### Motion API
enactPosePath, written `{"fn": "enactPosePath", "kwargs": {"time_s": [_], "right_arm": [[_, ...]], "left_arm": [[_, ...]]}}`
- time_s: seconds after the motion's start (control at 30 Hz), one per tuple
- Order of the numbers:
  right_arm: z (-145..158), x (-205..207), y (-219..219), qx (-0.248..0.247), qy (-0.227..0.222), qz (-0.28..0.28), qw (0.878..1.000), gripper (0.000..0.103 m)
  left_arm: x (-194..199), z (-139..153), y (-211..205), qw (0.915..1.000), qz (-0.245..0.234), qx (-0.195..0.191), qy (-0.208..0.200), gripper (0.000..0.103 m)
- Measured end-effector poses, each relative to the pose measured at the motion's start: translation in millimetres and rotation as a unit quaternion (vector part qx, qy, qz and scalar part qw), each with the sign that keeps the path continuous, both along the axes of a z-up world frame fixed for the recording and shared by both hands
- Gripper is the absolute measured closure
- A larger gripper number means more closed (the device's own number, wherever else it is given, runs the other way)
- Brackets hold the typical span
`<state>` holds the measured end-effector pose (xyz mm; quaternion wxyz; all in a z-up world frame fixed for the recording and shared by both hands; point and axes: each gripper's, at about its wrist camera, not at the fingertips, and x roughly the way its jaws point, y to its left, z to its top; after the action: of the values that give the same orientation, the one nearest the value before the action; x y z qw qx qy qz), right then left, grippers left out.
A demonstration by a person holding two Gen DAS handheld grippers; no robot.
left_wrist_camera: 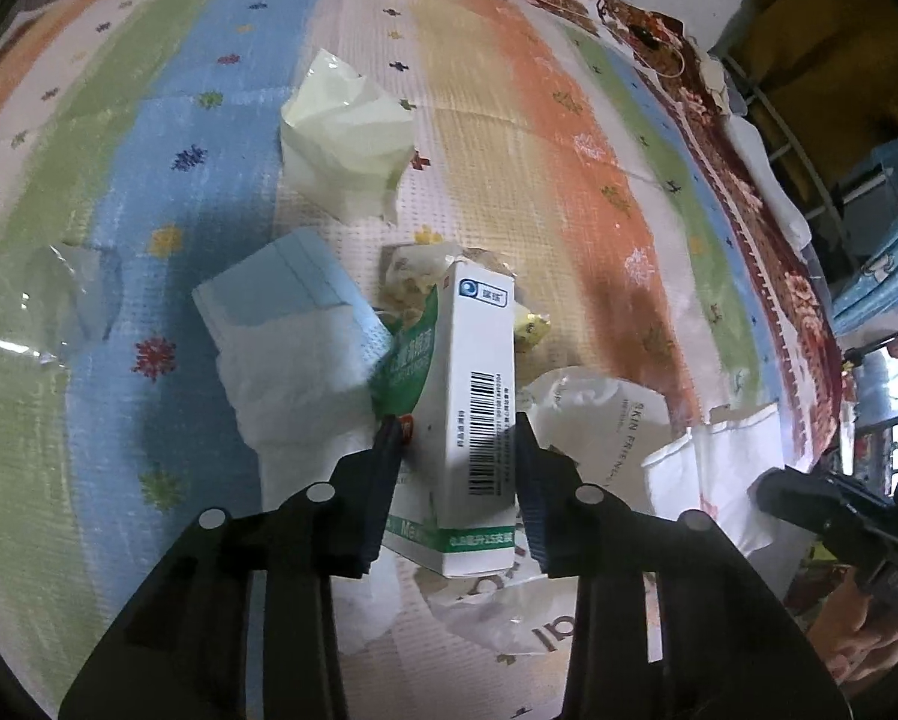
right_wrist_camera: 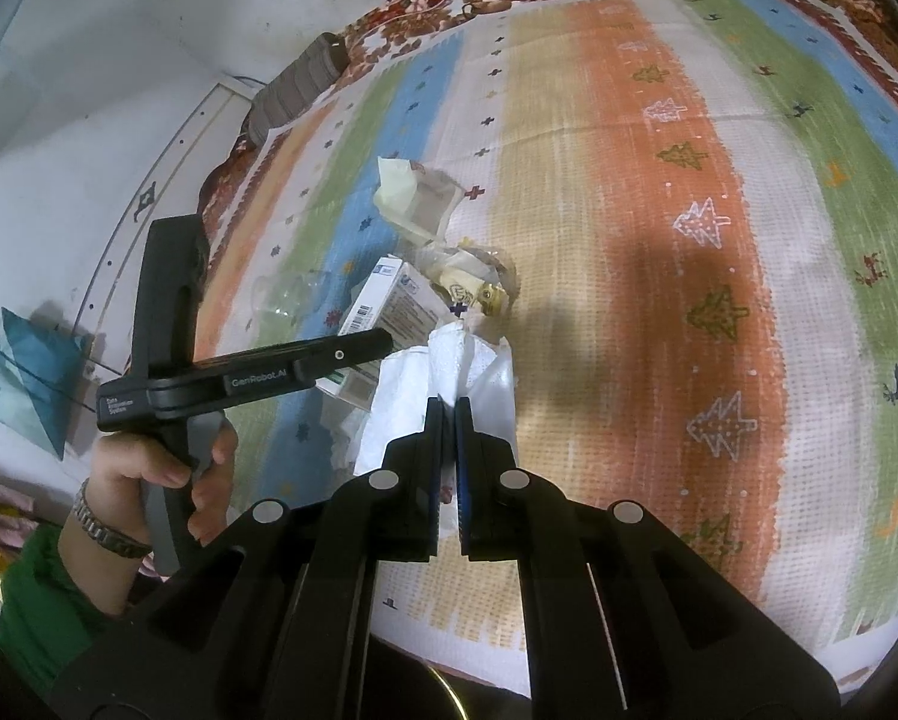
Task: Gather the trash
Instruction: 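Grasp the green-and-white eye-drop box with the left tool, then carry the eye-drop box and white wrapper over the bin with both tools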
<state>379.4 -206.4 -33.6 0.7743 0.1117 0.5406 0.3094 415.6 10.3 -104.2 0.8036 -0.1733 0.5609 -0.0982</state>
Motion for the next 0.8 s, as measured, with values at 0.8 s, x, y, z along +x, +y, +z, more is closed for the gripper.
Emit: {"fn": "enactPosePath", "kwargs": {"time_s": [0.8], "right_arm": [[42.7,-35.1,31.4,-0.032,-0.064,0.035,0.997,0.100]], "left_arm": [[-45.9,43.4,18.8,0.9971,0.027,0.069,-0.017,0.080]]}}
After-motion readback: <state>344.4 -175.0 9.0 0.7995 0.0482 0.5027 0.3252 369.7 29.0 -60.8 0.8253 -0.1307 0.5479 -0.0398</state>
